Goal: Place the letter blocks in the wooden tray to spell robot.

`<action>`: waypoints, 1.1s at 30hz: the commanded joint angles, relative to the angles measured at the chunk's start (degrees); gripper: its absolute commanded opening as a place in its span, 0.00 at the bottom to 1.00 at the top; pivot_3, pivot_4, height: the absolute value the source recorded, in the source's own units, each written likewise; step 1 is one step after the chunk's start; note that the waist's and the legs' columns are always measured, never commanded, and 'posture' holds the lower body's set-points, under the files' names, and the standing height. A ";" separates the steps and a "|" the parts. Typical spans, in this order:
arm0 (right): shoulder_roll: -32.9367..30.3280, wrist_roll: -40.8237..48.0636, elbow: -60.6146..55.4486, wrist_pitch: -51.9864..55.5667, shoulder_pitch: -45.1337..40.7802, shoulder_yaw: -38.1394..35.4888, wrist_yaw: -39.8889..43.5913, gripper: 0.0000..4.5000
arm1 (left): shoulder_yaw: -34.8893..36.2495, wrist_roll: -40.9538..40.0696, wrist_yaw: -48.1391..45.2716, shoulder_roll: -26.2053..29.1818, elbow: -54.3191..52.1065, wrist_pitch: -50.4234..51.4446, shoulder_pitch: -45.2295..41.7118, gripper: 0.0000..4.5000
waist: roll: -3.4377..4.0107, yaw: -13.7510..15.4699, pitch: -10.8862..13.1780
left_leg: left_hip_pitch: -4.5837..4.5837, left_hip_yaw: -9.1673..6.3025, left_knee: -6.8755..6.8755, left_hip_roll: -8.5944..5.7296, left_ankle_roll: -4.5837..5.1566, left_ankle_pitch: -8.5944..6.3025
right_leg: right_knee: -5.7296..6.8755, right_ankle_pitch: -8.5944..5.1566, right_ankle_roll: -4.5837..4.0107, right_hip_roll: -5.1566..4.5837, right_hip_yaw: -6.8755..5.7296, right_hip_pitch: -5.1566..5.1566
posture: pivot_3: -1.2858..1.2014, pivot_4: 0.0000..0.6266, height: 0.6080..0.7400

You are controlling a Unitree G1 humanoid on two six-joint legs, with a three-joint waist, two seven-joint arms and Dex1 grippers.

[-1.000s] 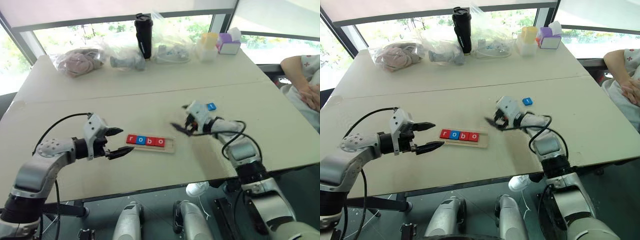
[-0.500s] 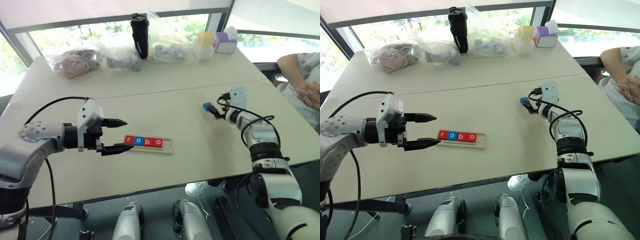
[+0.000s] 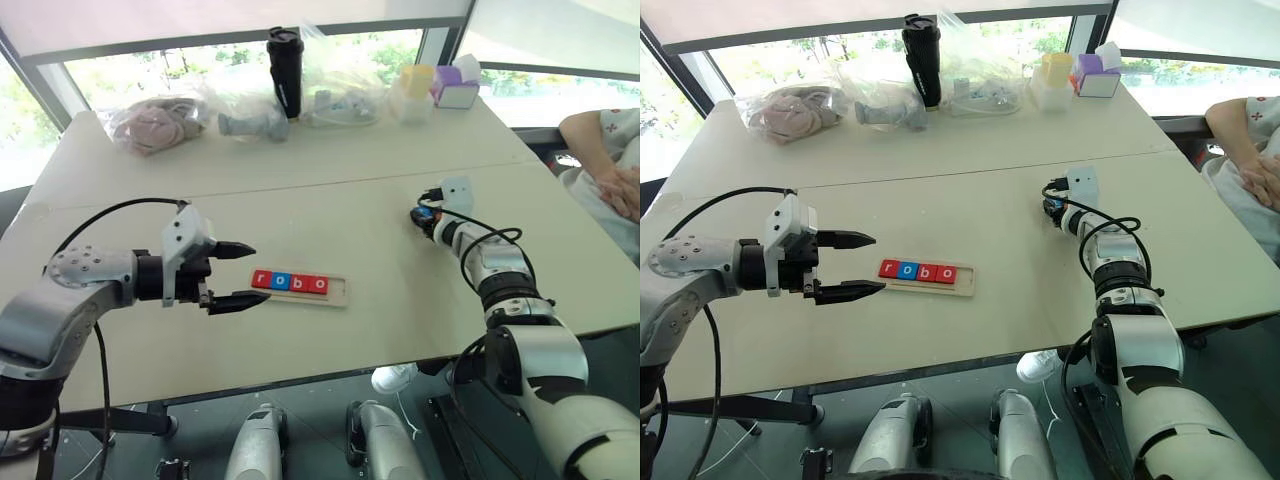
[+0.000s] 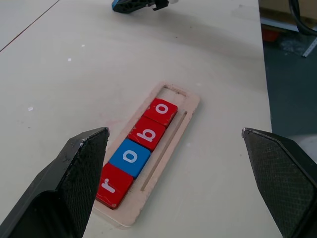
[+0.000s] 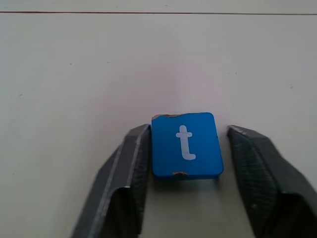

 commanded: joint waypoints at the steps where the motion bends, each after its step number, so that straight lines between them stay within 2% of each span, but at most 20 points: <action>1: -0.05 0.67 -4.54 0.62 1.28 -0.02 0.71 0.27 | -0.90 1.43 0.17 0.09 -0.46 -1.46 0.70 1.00 | 0.00 0.04 0.00 | 0.00 0.00 0.00 0.00 0.00 0.00 | 0.00 0.01 0.01 0.00 0.00 0.00 | 0.52 0.24 1.00; 3: -0.56 0.52 -11.70 2.45 4.03 0.52 0.74 0.27 | -1.64 2.28 0.03 0.10 -0.42 -2.05 1.42 1.00 | 0.01 0.12 0.00 | 0.00 0.00 0.00 0.00 0.00 0.00 | 0.01 0.02 0.03 0.00 0.00 0.00 | 0.52 0.24 1.00; 7: -1.28 3.80 -42.89 19.75 16.26 -1.35 -1.47 0.27 | -0.89 2.03 -0.14 0.44 -0.90 -2.31 2.80 1.00 | 0.02 0.48 0.01 | -0.06 -0.01 -0.04 0.01 0.00 0.00 | 0.01 0.03 0.13 -0.01 0.00 -0.07 | 0.52 0.24 1.00; 9: 3.46 7.80 -59.32 36.71 22.10 -6.58 -7.81 0.27 | -1.05 2.37 -0.20 0.65 -0.82 -2.32 3.32 1.00 | 0.02 0.46 0.00 | -0.07 0.00 -0.07 0.02 -0.01 -0.01 | 0.01 0.00 0.14 -0.03 0.00 -0.09 | 0.52 0.24 1.00; 10: 8.02 8.97 -66.08 44.33 24.02 -10.01 -12.14 0.27 | -1.57 2.84 -0.43 0.82 -0.82 -2.56 3.68 1.00 | 0.02 0.41 0.00 | -0.06 0.00 -0.08 0.03 -0.01 -0.01 | 0.02 0.00 0.13 -0.03 0.00 -0.09 | 0.52 0.24 1.00; 13: 18.58 6.80 -80.73 56.87 28.35 -12.32 -21.33 0.27 | -2.40 3.04 -0.78 0.65 -0.59 -2.52 3.67 1.00 | 0.04 0.16 -0.03 | 0.01 0.04 -0.07 0.18 -0.03 -0.02 | 0.06 -0.03 -0.03 0.05 -0.01 -0.11 | 0.52 0.24 1.00; 16: 24.31 5.63 -88.94 63.96 31.06 -8.86 -24.78 0.27 | -2.98 2.94 -1.02 0.33 0.14 -2.34 2.50 1.00 | 0.10 0.19 -0.02 | 0.00 0.03 -0.07 0.29 -0.05 -0.03 | 0.07 0.03 -0.19 0.10 -0.05 -0.18 | 0.52 0.24 1.00; 19: 26.60 4.75 -92.91 68.95 33.60 -4.46 -26.35 0.27 | -3.85 3.32 -1.44 0.19 1.16 -2.79 1.20 1.00 | 0.11 0.25 -0.03 | -0.03 0.03 -0.07 0.40 -0.19 -0.11 | -0.11 0.10 -0.29 0.10 -0.09 -0.17 | 0.52 0.24 1.00; 22: 28.13 4.39 -93.52 71.32 34.40 -3.54 -26.74 0.27 | -4.47 3.93 -1.92 0.05 2.26 -3.21 0.16 1.00 | 0.10 0.16 -0.03 | -0.05 0.04 -0.07 0.42 -0.23 -0.14 | -0.18 0.10 -0.30 0.08 -0.09 -0.15 | 0.52 0.24 1.00; 24: 28.46 4.64 -93.57 70.97 34.16 -4.00 -26.04 0.51 | -4.58 4.14 -2.22 0.02 2.56 -3.38 -0.03 1.00 | 0.10 0.14 -0.03 | -0.07 0.07 -0.08 0.41 -0.22 -0.14 | -0.25 0.09 -0.29 0.07 -0.09 -0.16 | 0.52 0.24 1.00; 26: 27.86 4.87 -94.01 70.97 34.15 -3.56 -25.28 0.72 | -4.53 4.17 -2.38 0.07 2.73 -3.48 0.00 1.00 | 0.10 0.12 -0.04 | -0.09 0.13 -0.09 0.39 -0.12 -0.07 | -0.27 0.06 -0.23 0.07 -0.09 -0.16 | 0.52 0.24 1.00; 28: 24.37 6.48 -95.01 71.22 34.33 -1.09 -22.24 0.95 | -4.43 4.25 -2.52 0.17 2.94 -3.66 0.14 1.00 | 0.10 0.11 -0.03 | -0.09 0.22 -0.12 0.39 -0.09 -0.06 | -0.27 0.05 -0.22 0.07 -0.09 -0.17 | 0.52 0.24 1.00; 30: 15.95 8.68 -97.51 69.05 35.38 3.16 -16.80 0.99 | -4.40 4.58 -2.54 0.34 3.11 -3.82 0.29 1.00 | 0.11 0.30 -0.03 | -0.10 0.22 -0.12 0.39 -0.10 -0.06 | -0.28 0.04 -0.22 0.04 -0.09 -0.17 | 0.52 0.24 1.00; 32: 1.66 10.21 -99.07 62.06 37.50 8.28 -7.27 0.99 | -4.42 5.10 -2.67 0.58 3.37 -4.16 0.57 1.00 | 0.18 0.35 0.02 | -0.13 0.22 -0.12 0.37 -0.21 -0.13 | -0.34 0.03 -0.22 -0.05 -0.09 -0.16 | 0.52 0.24 1.00; 33: -2.47 12.07 -98.17 58.74 38.30 6.74 -2.47 0.99 | -4.39 5.28 -2.81 0.60 3.50 -4.32 0.73 1.00 | 0.17 0.29 0.02 | -0.16 0.22 -0.12 0.36 -0.24 -0.15 | -0.40 0.03 -0.21 -0.12 -0.08 -0.17 | 0.52 0.24 1.00</action>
